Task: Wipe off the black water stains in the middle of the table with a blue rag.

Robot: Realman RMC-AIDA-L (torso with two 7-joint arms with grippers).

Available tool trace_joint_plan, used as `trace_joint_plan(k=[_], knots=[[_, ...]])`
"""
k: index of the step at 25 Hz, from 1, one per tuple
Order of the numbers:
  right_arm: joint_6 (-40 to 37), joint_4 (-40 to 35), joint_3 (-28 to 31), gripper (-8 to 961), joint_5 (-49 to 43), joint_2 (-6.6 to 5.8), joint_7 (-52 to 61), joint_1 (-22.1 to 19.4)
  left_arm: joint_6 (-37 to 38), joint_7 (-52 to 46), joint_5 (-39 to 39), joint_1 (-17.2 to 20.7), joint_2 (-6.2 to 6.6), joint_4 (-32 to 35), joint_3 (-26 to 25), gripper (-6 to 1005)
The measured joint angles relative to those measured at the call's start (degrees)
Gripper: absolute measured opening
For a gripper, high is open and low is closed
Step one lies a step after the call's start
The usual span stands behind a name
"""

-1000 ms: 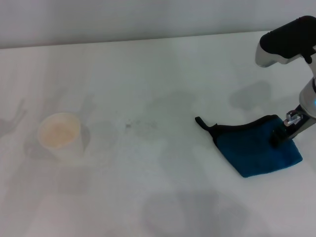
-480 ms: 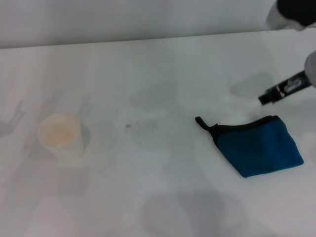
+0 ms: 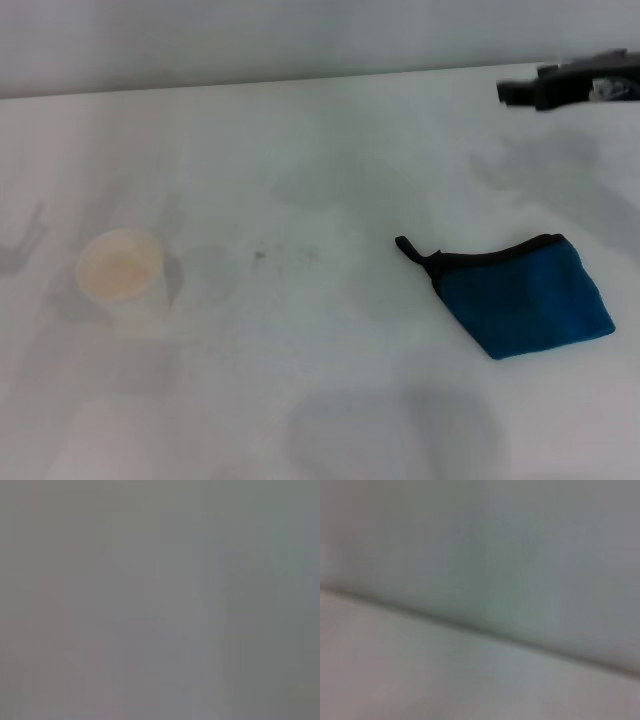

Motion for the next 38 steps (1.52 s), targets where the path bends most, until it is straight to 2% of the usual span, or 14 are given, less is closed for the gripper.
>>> trace_joint_plan(k=[6,9,11,15,20,26,30,38], knots=[[-8.02,9.54,3.97,554,18.72,-0.28,-17.28,-1.51,0.01,-0.03,-0.62,0.28,-0.07,-0.14,-0.04,893],[-10.97,17.23,6.01,553,31.88,-0.29,-29.52,-1.51,0.0,-0.04,-0.62,0.31,-0.13,-0.09,-0.04,893],[-11.76,23.77,7.96,552,43.75,-0.31,-41.16,-1.46,0.01,-0.04,-0.62,0.32,-0.16,-0.08,-0.03,893],[-6.07,39.64,13.39,550,66.29,-0.3,-64.83,-0.59,-0.24,-0.07,-0.62,0.14,-0.09,-0.14,-0.02,893],[1.23,53.75,19.23,549,76.9,-0.05,-84.6,1.15,-1.55,-0.13,-0.62,-0.54,-0.04,-0.14,0.19,893],[14.5,70.66,19.71,546,98.3,0.06,-111.86,2.28,-2.16,-0.13,-0.6,-1.3,-0.1,-0.09,0.07,893],[18.5,76.69,20.92,545,104.87,0.18,-119.42,2.79,-2.47,-0.13,-1.34,-1.38,-0.1,0.24,0.05,893],[18.9,82.36,28.81,542,105.89,0.23,-127.53,2.82,-3.63,-0.76,-3.66,-1.0,-0.35,2.41,0.05,893]])
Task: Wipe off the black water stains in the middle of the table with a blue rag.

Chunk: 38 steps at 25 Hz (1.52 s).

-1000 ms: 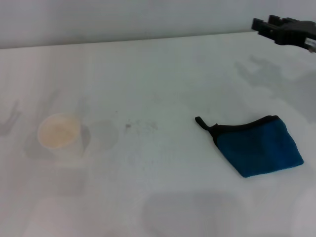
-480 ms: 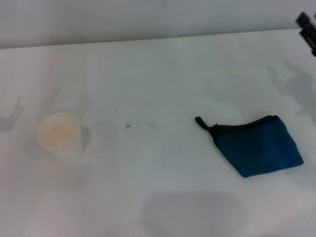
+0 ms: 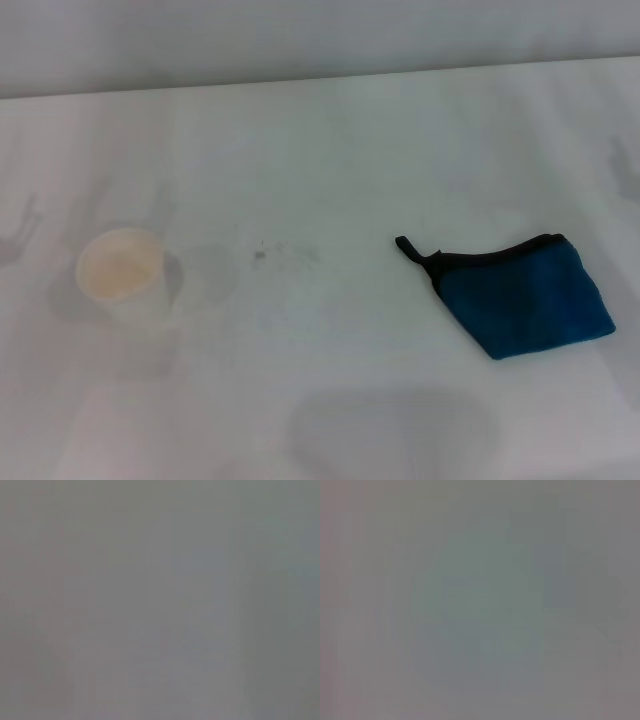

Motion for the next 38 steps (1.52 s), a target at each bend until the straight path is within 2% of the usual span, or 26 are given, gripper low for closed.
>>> trace_joint_plan(k=[4,9,38], knots=[[0.09,1.44,2.15,542,0.02,-0.02,-1.91,-0.33,-0.57,-0.07,-0.94,0.22,-0.01,0.64,0.03,893],[-0.19,1.6,2.23,542,0.0,-0.11,-2.69,-0.63,-2.97,0.21,-1.04,0.06,-0.06,0.99,0.24,893],[-3.11,2.54,2.69,542,0.1,-0.26,-4.56,-0.92,-4.42,0.46,-2.66,-0.59,-0.01,2.76,-0.09,893]])
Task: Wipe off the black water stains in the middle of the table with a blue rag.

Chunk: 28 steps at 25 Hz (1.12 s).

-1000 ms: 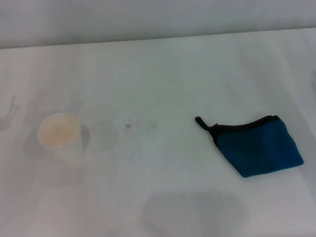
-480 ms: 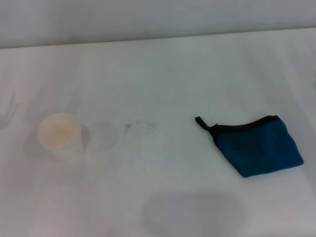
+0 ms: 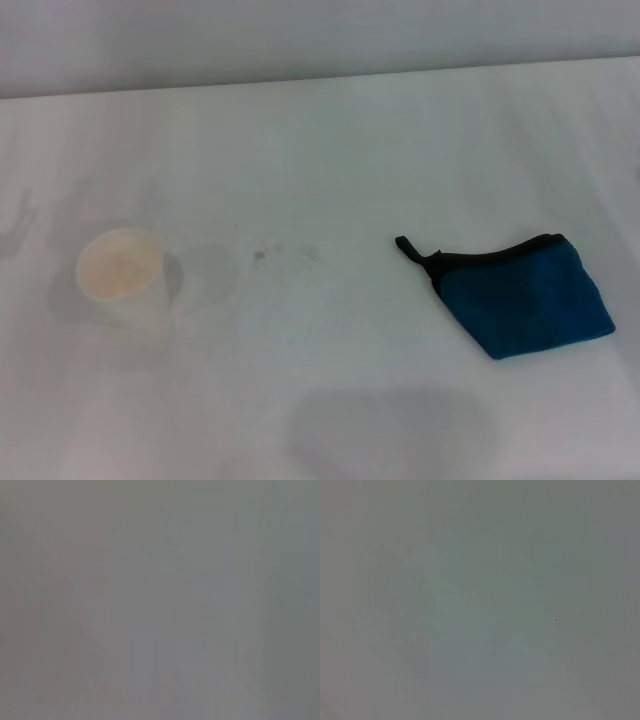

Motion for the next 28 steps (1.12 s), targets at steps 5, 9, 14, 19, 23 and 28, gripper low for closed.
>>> trace_joint_plan(k=[5,9,14,19,23,28], knots=[[-0.04,0.0,0.0,542,0.0,0.0,0.0,0.1,0.0,0.0,0.0,0.0,-0.08,0.0,0.02,893],[-0.04,-0.01,0.0,542,0.0,0.0,0.0,0.11,0.0,0.0,0.0,0.0,-0.09,0.0,0.03,893],[-0.2,-0.03,0.0,542,0.0,0.0,0.0,0.16,0.0,0.0,0.0,0.0,-0.09,0.0,0.0,893],[-0.7,-0.06,0.0,542,0.0,0.0,0.0,0.26,0.04,0.0,0.0,0.0,-0.09,0.0,0.0,893],[-0.74,-0.09,0.0,542,0.0,0.0,0.0,0.31,0.06,0.0,0.0,0.09,-0.09,0.0,0.07,893],[-0.74,-0.09,0.0,542,-0.01,0.01,0.09,0.34,0.06,0.0,0.0,0.21,-0.09,0.0,0.0,893]])
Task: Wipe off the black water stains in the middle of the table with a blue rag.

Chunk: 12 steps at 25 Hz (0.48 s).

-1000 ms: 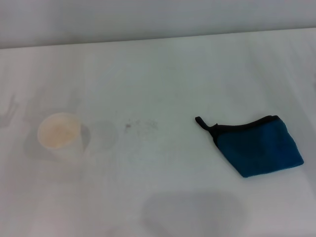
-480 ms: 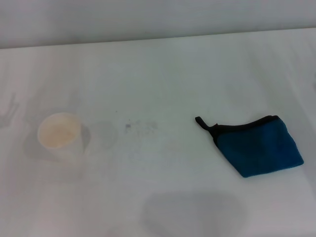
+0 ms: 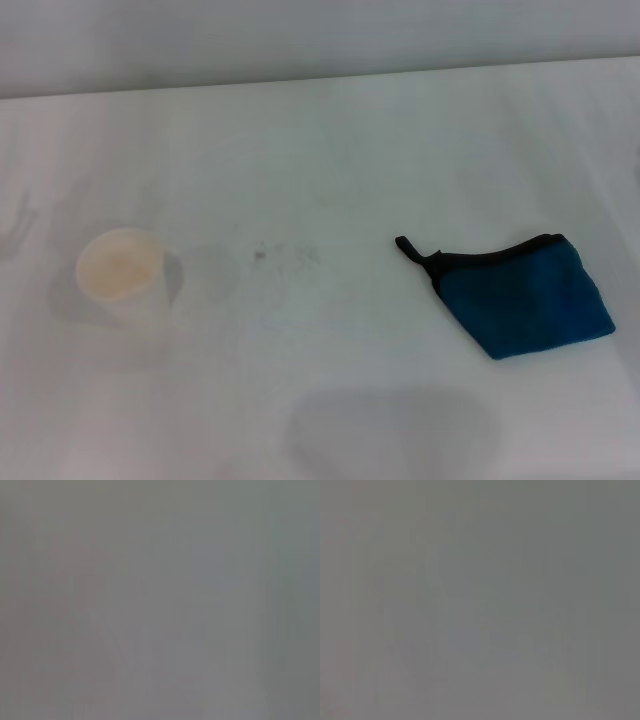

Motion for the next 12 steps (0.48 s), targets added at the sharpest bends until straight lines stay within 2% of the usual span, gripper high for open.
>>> trace_joint_plan(k=[12], knots=[[0.02,0.0,0.0,542,0.0,0.08,0.22,0.03,-0.01,0.0,0.0,-0.19,0.0,0.0,0.0,893]])
